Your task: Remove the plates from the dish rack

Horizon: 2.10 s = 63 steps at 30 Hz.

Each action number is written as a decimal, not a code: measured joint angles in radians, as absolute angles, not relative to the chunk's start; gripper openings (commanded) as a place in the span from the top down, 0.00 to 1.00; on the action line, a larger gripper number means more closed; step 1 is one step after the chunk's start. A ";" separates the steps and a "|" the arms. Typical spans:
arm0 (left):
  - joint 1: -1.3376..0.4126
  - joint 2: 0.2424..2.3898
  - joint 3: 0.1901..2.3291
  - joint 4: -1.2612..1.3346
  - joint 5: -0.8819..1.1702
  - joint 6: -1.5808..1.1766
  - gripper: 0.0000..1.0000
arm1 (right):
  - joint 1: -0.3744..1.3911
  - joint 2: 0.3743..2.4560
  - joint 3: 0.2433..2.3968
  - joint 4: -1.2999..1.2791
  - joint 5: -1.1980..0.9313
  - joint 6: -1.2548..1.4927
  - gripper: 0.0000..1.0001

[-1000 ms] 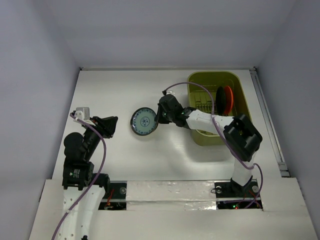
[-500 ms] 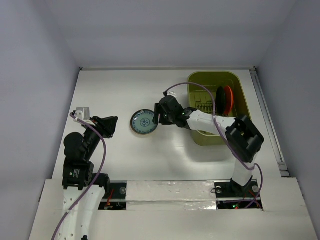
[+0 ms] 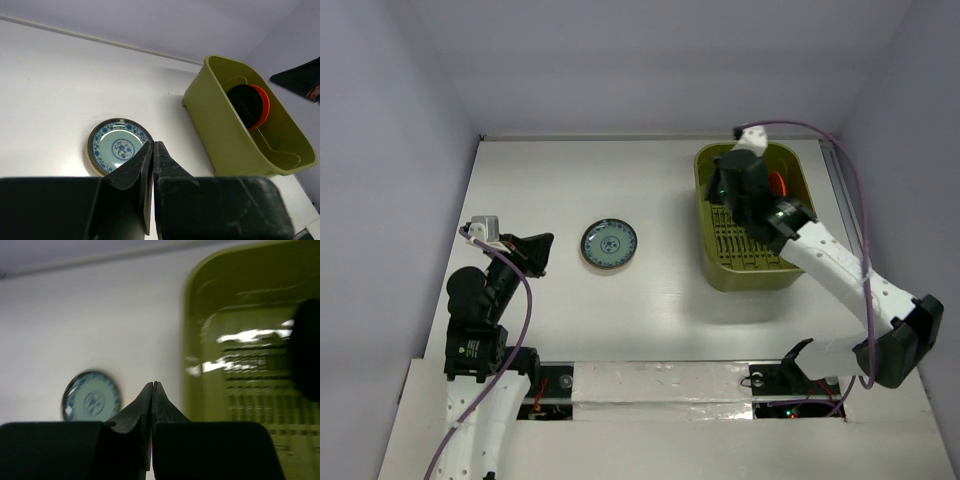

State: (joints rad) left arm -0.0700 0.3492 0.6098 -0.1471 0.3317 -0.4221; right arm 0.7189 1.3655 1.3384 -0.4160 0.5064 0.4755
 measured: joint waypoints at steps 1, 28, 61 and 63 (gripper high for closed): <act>-0.070 0.349 0.610 -0.147 0.332 -0.422 1.00 | 0.677 1.342 1.342 -0.425 0.525 0.463 1.00; -0.097 0.332 0.610 -0.147 0.332 -0.423 0.80 | 0.312 1.642 1.435 -0.621 0.709 0.265 0.65; -0.097 0.329 0.610 -0.148 0.329 -0.423 0.79 | 0.334 1.617 1.575 -0.736 0.765 0.153 1.00; -0.097 0.329 0.610 -0.148 0.328 -0.423 0.79 | 0.358 1.571 1.613 -0.744 0.762 0.154 1.00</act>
